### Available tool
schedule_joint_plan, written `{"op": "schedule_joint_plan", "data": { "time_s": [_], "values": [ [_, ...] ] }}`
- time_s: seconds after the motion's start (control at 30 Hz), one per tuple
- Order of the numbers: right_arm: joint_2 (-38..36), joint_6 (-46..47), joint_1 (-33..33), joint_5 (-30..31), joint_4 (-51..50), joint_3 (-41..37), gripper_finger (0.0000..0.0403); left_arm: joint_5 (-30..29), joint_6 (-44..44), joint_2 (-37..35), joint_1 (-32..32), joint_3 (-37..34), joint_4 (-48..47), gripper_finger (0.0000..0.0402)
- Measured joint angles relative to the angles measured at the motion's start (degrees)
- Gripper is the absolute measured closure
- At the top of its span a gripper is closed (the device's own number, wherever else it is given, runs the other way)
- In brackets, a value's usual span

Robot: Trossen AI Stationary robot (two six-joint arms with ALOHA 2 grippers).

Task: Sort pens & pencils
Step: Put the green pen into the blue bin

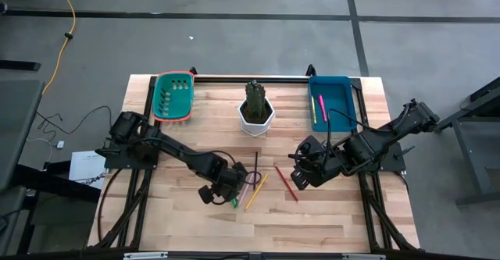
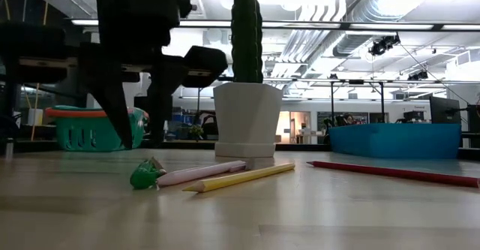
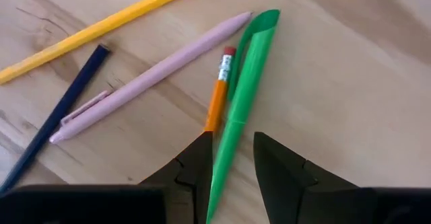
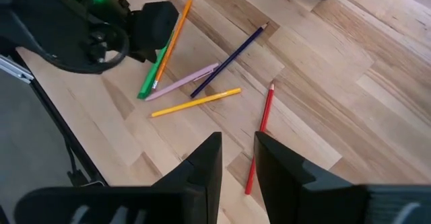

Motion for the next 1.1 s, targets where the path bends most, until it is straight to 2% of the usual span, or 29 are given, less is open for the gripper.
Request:
{"op": "schedule_joint_plan", "data": {
  "time_s": [0.67, 1.1],
  "values": [
    [0.0, 1.5, 0.0, 0.7, -0.8, 0.0, 0.0324, 0.0, 0.2, 2.2, 0.0, -0.1, -0.7, 0.0305],
    [0.0, 1.5, 0.0, 1.0, -0.9, 0.0, 0.0324, 2.5, -1.2, 2.2, 0.0, -0.1, -3.1, 0.0305]
  ]
}}
